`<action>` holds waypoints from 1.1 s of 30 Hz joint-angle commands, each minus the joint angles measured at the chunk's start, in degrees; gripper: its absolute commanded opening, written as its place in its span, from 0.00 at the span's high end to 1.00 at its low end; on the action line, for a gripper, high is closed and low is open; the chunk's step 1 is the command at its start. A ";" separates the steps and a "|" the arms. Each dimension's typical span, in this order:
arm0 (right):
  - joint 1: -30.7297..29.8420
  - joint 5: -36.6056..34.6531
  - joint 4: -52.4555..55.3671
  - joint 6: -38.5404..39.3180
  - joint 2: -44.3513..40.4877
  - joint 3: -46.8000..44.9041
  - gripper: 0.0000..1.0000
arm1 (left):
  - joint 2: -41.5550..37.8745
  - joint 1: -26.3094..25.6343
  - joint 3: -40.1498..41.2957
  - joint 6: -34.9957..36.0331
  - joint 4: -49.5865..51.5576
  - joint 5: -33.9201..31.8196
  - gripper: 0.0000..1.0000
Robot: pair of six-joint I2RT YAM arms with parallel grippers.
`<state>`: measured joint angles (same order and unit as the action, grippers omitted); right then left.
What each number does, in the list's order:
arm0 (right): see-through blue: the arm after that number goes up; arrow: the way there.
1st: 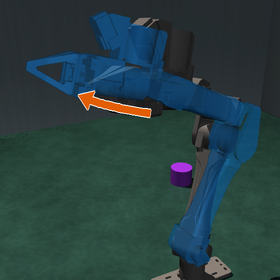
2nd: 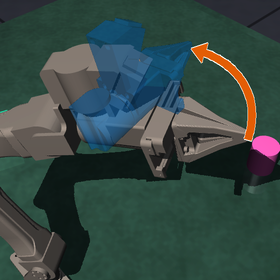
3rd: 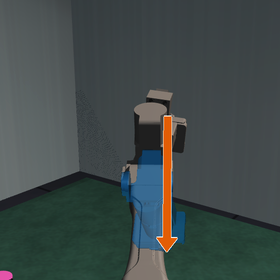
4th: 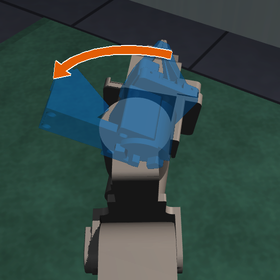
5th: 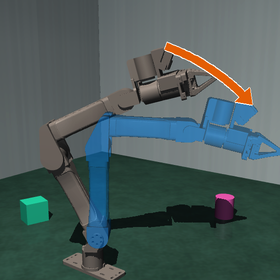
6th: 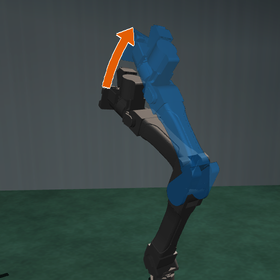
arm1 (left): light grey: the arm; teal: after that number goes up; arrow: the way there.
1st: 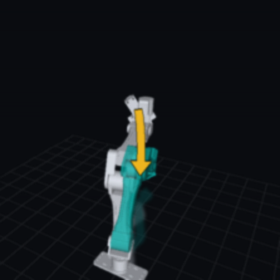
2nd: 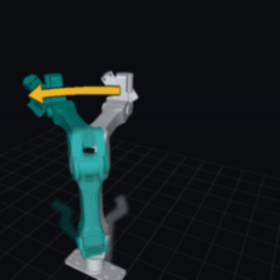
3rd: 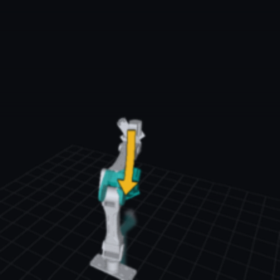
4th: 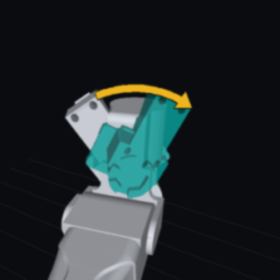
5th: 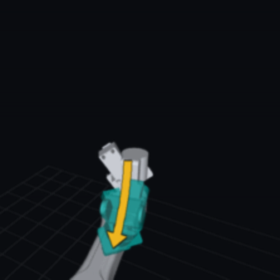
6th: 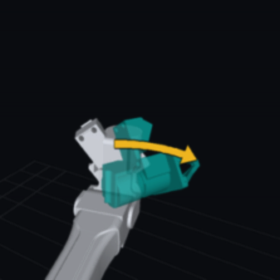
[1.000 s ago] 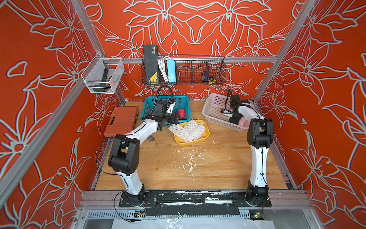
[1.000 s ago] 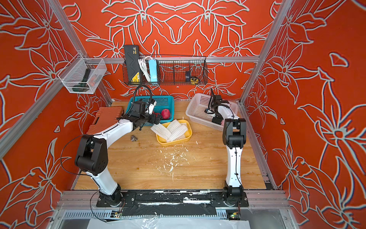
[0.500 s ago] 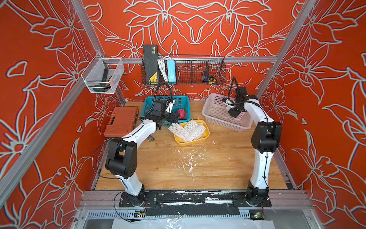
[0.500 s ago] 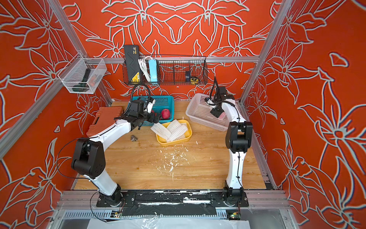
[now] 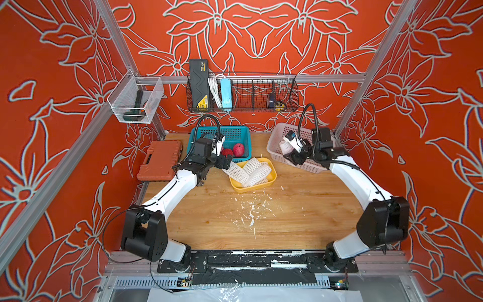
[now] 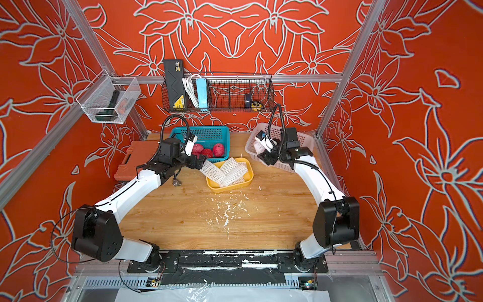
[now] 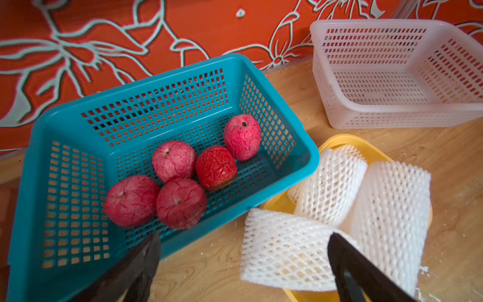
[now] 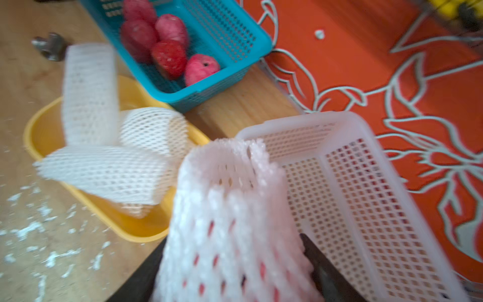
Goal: Remove foam nets from apples
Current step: Pick up the apple from the basket, then place the apple at the center of the board.
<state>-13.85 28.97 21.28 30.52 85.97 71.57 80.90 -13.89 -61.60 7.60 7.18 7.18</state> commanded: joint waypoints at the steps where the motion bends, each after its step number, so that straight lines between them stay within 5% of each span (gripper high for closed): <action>1: -3.48 10.92 -10.95 -4.13 -5.31 -8.26 0.31 | -3.89 -0.17 1.90 -0.64 1.69 0.29 0.01; 13: -12.96 22.07 -31.65 -6.53 -12.20 -31.99 0.30 | -12.11 -0.17 7.73 -0.83 4.09 2.11 0.02; 33: -18.73 27.35 -60.03 -10.97 8.84 -35.33 0.30 | -11.71 -1.27 10.71 -0.13 3.81 6.02 0.02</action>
<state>-31.97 53.58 -31.68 21.37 92.71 36.45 68.82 -14.74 -51.35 7.22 11.22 11.94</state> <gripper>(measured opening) 0.711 0.984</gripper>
